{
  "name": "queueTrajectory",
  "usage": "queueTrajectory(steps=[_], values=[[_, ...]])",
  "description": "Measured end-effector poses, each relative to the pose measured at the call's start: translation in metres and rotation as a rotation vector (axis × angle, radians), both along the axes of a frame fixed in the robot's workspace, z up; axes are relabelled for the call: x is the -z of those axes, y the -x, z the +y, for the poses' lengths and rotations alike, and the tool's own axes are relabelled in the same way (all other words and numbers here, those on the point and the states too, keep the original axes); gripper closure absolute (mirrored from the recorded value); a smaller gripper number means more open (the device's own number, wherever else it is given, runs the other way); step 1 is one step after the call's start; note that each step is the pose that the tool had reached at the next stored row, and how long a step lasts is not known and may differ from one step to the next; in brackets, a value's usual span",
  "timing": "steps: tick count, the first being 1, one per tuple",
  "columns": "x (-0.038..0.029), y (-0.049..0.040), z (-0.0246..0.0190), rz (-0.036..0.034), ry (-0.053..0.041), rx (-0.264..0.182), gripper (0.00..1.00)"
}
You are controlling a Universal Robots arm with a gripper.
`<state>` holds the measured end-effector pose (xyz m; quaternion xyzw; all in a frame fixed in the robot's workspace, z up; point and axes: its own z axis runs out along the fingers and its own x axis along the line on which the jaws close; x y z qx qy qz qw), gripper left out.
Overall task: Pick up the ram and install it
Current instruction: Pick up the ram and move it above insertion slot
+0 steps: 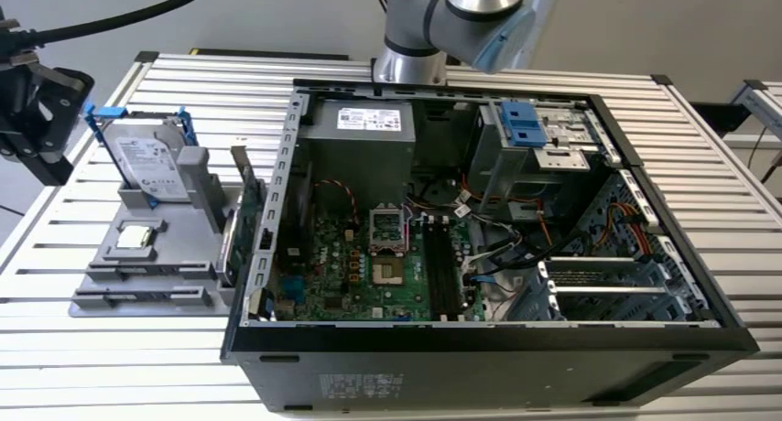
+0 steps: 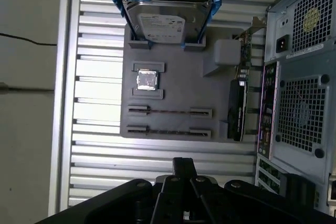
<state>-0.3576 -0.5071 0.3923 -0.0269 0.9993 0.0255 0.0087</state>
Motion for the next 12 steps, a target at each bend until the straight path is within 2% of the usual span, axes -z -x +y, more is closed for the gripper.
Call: queueTrajectory(steps=[12], values=[[0.0000, 0.0005, 0.0000, 0.0000, 0.0000, -0.083, 1.00]])
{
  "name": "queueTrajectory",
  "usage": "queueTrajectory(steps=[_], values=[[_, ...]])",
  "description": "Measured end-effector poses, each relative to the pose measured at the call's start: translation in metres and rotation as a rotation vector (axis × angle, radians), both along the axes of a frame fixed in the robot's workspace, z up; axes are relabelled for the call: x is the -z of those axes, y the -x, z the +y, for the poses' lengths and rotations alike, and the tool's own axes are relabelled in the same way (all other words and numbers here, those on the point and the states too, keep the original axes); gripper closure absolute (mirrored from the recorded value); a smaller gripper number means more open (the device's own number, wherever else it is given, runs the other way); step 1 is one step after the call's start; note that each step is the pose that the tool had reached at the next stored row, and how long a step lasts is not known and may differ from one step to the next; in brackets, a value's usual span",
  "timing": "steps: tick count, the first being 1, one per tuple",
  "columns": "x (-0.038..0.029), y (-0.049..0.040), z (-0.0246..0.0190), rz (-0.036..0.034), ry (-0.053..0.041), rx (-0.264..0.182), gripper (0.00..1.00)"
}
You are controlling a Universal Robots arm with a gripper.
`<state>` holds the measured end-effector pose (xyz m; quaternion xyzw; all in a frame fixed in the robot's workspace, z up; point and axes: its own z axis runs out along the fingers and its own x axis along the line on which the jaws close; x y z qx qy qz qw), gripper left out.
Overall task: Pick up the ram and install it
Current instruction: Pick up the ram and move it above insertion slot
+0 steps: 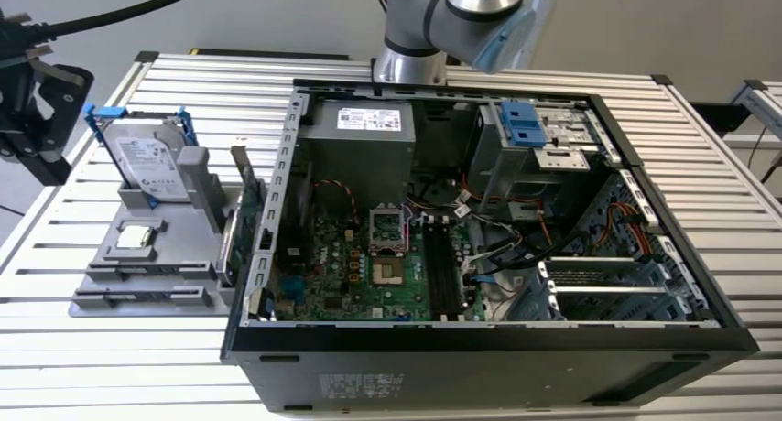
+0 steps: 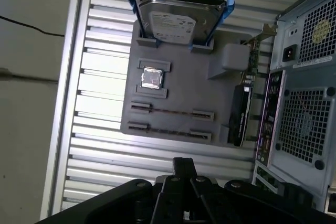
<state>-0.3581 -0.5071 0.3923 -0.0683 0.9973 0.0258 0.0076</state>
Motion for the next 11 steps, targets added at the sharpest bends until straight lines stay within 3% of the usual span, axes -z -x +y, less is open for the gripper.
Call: queueTrajectory(steps=[11], values=[[0.0000, 0.0004, 0.0000, 0.0000, 0.0000, -0.083, 1.00]])
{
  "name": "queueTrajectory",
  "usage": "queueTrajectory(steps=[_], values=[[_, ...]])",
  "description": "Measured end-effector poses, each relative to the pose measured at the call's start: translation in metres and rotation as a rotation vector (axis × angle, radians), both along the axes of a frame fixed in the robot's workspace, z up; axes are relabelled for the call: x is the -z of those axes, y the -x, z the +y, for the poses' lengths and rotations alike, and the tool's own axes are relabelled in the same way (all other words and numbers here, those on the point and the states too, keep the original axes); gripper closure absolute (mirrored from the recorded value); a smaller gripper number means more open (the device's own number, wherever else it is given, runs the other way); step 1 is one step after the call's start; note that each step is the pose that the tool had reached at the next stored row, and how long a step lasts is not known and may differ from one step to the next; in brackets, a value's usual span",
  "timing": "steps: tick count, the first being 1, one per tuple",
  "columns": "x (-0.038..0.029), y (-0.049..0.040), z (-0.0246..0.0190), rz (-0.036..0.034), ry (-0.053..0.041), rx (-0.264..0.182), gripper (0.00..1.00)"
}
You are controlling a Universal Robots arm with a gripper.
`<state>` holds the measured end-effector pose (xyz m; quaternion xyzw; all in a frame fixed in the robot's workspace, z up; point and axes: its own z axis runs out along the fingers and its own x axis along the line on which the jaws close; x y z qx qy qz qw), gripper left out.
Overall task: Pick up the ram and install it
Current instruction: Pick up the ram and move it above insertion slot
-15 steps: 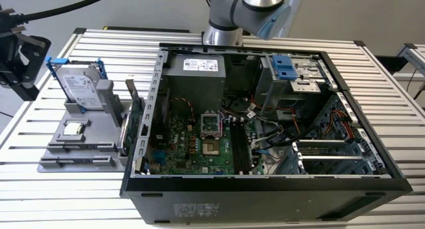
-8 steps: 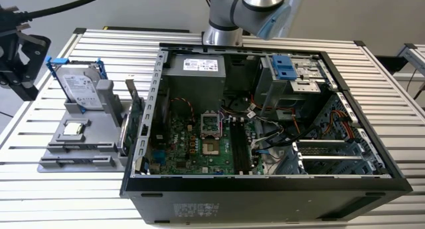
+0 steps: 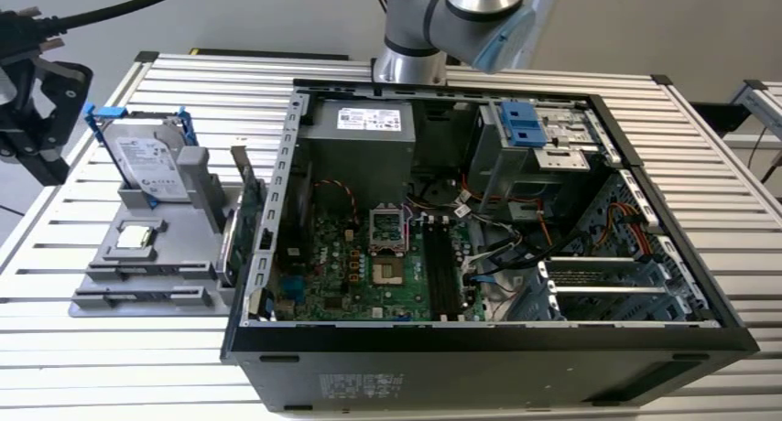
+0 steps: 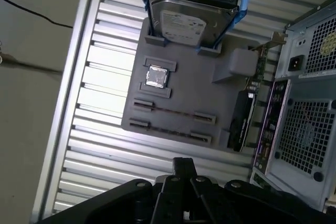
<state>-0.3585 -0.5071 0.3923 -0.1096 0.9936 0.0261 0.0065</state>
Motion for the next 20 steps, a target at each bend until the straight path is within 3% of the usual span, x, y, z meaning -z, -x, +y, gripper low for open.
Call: queueTrajectory(steps=[20], values=[[0.0001, 0.0008, 0.0000, -0.0001, -0.0001, -0.183, 1.00]])
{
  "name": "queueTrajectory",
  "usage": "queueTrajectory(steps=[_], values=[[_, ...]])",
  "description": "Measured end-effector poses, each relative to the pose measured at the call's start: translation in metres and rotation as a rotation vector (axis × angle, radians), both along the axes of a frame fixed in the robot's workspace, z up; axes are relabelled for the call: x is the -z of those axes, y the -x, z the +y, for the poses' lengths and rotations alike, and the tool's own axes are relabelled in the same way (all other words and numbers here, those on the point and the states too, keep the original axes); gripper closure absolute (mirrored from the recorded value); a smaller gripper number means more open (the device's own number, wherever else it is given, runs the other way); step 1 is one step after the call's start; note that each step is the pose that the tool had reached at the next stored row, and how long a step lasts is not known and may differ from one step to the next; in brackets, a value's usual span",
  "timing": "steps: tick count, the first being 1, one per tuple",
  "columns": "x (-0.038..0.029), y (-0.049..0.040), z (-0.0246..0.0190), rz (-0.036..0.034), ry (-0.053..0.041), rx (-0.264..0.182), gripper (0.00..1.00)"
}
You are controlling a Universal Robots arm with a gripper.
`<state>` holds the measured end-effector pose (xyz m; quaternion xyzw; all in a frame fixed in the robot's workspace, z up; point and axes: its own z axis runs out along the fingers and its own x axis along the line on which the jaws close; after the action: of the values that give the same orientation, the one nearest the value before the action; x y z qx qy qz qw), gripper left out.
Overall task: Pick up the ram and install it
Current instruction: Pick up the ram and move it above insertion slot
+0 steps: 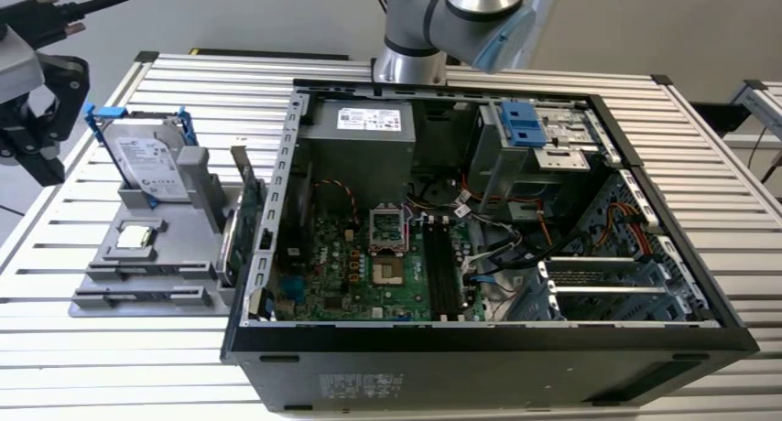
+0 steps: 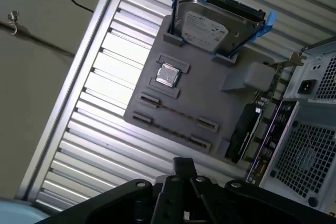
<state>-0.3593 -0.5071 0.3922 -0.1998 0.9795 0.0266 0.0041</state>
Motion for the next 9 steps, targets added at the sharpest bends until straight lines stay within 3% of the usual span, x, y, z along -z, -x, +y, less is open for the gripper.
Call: queueTrajectory(steps=[9], values=[[0.0000, 0.0003, 0.0000, 0.0001, 0.0002, -0.097, 1.00]])
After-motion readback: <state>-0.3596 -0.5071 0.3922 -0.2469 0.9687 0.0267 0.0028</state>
